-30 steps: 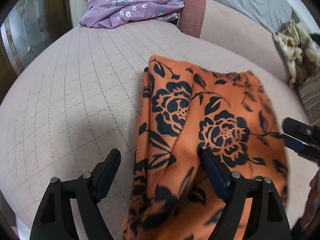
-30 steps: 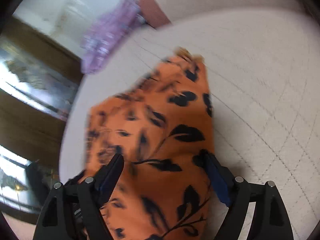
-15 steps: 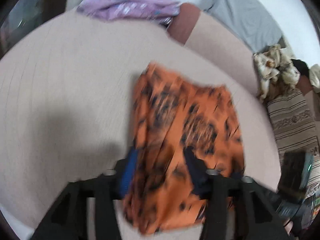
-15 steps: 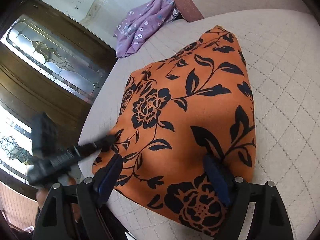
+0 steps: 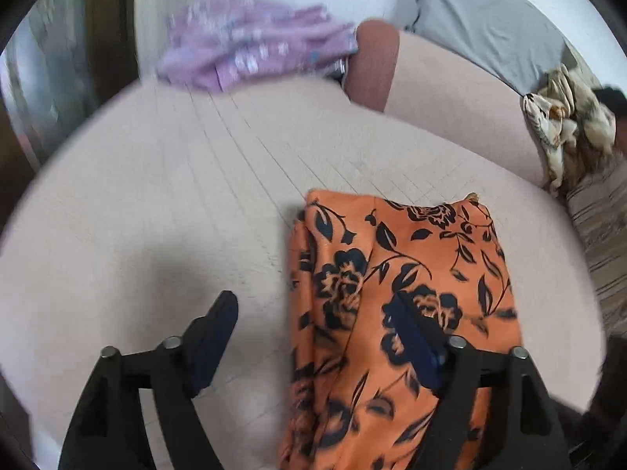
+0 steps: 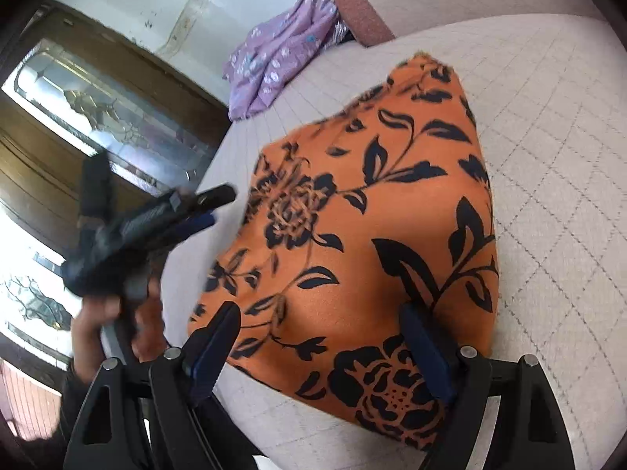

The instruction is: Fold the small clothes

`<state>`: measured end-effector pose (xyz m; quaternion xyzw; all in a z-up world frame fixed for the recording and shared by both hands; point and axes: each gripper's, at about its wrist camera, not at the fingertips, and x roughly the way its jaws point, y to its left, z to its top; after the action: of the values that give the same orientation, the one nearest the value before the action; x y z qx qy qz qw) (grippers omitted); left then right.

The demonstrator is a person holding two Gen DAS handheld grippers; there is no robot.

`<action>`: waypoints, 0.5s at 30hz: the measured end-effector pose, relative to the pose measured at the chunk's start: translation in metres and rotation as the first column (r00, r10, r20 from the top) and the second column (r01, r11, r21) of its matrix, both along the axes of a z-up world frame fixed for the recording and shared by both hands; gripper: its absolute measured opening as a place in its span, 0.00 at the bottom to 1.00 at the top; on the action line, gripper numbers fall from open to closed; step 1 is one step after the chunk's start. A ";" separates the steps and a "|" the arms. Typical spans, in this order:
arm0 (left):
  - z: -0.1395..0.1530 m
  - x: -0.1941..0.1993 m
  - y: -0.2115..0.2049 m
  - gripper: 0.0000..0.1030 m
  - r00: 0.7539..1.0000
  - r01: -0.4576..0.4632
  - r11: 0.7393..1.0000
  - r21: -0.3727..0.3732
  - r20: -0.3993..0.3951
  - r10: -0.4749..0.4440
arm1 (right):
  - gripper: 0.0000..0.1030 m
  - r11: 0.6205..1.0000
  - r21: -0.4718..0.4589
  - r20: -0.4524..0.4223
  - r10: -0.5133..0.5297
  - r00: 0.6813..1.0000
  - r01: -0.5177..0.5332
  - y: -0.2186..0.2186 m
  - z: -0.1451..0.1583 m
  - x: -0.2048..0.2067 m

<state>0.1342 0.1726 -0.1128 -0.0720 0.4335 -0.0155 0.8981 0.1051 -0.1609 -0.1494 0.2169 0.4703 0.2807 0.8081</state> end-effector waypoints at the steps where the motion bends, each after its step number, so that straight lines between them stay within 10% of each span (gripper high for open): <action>1: 0.003 -0.007 0.000 0.79 1.000 -0.001 1.000 0.022 0.006 0.000 | 0.83 1.000 0.005 0.010 -0.007 1.000 0.007 -0.002 0.003 -0.003; 15: 0.027 -0.054 -0.018 0.79 0.999 0.010 0.995 0.099 0.039 -0.014 | 0.83 0.989 0.034 0.005 -0.141 0.990 0.141 -0.058 0.010 -0.062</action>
<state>0.0802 0.1545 -0.0860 -0.0245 0.4163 -0.0007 0.9089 0.0436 -0.2193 -0.1395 0.2619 0.4459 0.2317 0.8240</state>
